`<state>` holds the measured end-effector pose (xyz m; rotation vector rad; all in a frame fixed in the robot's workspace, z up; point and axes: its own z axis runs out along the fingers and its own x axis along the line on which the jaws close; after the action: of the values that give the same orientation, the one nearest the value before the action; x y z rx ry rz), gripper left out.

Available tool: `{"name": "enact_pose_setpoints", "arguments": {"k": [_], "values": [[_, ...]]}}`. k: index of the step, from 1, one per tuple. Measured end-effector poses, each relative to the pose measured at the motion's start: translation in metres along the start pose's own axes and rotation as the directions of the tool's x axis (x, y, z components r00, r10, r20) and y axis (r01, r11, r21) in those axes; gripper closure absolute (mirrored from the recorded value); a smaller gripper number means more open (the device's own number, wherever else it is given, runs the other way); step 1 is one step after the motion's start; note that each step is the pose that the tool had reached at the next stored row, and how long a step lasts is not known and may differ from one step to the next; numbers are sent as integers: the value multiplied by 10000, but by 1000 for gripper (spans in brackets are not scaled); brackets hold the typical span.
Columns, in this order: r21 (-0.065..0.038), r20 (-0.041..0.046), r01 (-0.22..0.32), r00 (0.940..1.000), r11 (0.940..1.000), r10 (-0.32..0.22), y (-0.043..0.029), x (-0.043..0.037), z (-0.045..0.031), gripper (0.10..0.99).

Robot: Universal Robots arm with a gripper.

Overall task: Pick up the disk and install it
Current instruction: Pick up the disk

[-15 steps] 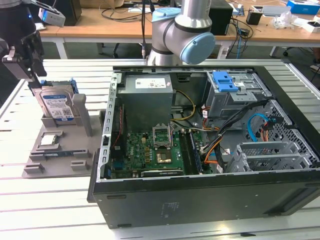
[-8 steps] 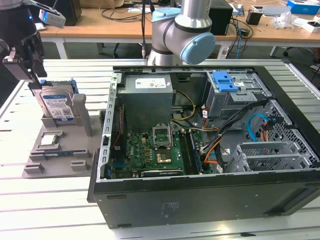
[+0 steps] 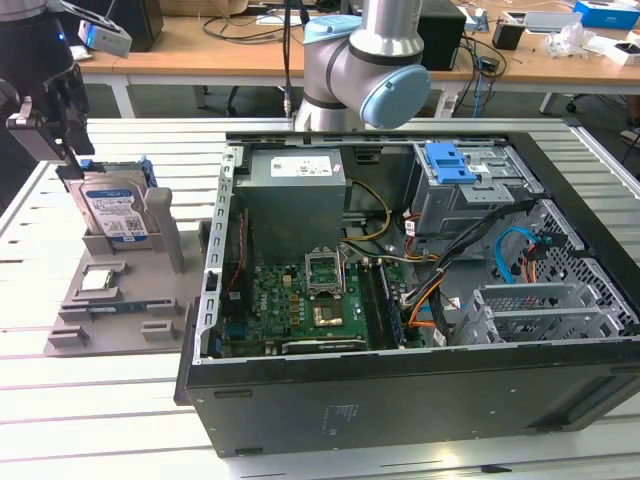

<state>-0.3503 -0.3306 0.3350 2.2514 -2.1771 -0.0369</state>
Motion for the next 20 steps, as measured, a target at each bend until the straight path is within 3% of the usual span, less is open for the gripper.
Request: {"name": "enact_pose_setpoints", "arguments": {"k": [15,19,20], "values": [[1,0,0,10000,10000,0,-2,1,67,545],[1,0,-1,10000,10000,1,-4,-38,77,545],[0,-20,0,10000,10000,0,-10,-74,187,545]]}}
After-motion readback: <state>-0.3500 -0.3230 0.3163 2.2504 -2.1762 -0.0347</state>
